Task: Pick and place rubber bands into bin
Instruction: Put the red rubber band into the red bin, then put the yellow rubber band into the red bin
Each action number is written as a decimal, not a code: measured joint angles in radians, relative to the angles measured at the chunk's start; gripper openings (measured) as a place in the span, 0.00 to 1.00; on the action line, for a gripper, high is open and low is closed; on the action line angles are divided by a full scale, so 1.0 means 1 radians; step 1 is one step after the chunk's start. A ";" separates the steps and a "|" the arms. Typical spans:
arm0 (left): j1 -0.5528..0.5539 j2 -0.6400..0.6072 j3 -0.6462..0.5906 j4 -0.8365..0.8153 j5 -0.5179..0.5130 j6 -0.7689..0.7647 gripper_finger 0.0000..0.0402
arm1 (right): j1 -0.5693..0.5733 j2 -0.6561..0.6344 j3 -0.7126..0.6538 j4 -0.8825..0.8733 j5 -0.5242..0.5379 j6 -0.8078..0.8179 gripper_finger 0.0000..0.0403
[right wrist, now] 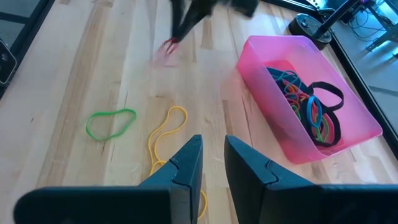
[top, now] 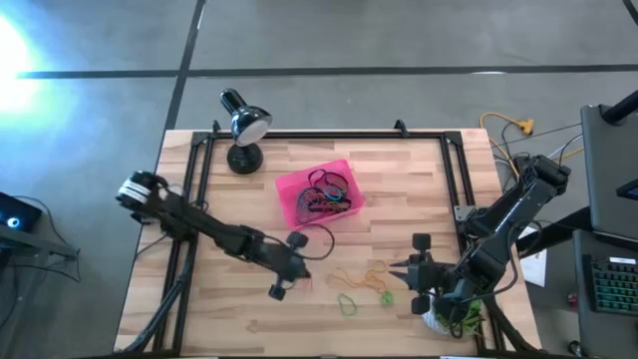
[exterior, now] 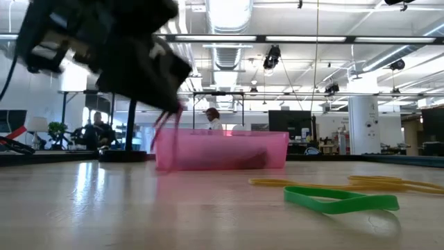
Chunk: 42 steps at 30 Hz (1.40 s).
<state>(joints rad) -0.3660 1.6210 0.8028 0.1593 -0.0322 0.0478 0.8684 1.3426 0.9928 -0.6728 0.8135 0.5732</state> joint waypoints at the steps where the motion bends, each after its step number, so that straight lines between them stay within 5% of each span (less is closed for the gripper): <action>1: 0.001 -0.027 -0.002 0.001 -0.034 0.019 0.00 | 0.000 0.000 0.000 0.000 0.000 0.000 0.14; 12: 0.082 -0.215 -0.013 0.003 -0.425 0.170 0.00 | 0.000 0.000 0.000 0.000 0.000 0.003 0.14; 32: 0.328 -0.146 -0.023 -0.097 -0.433 0.169 0.00 | 0.000 -0.001 -0.002 -0.002 0.000 0.003 0.14; 42: 0.334 -0.066 -0.019 -0.089 -0.441 0.170 0.17 | 0.000 -0.001 -0.007 -0.001 0.000 0.003 0.14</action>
<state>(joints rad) -0.0319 1.5547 0.7837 0.0700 -0.4732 0.2179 0.8684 1.3418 0.9856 -0.6737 0.8131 0.5762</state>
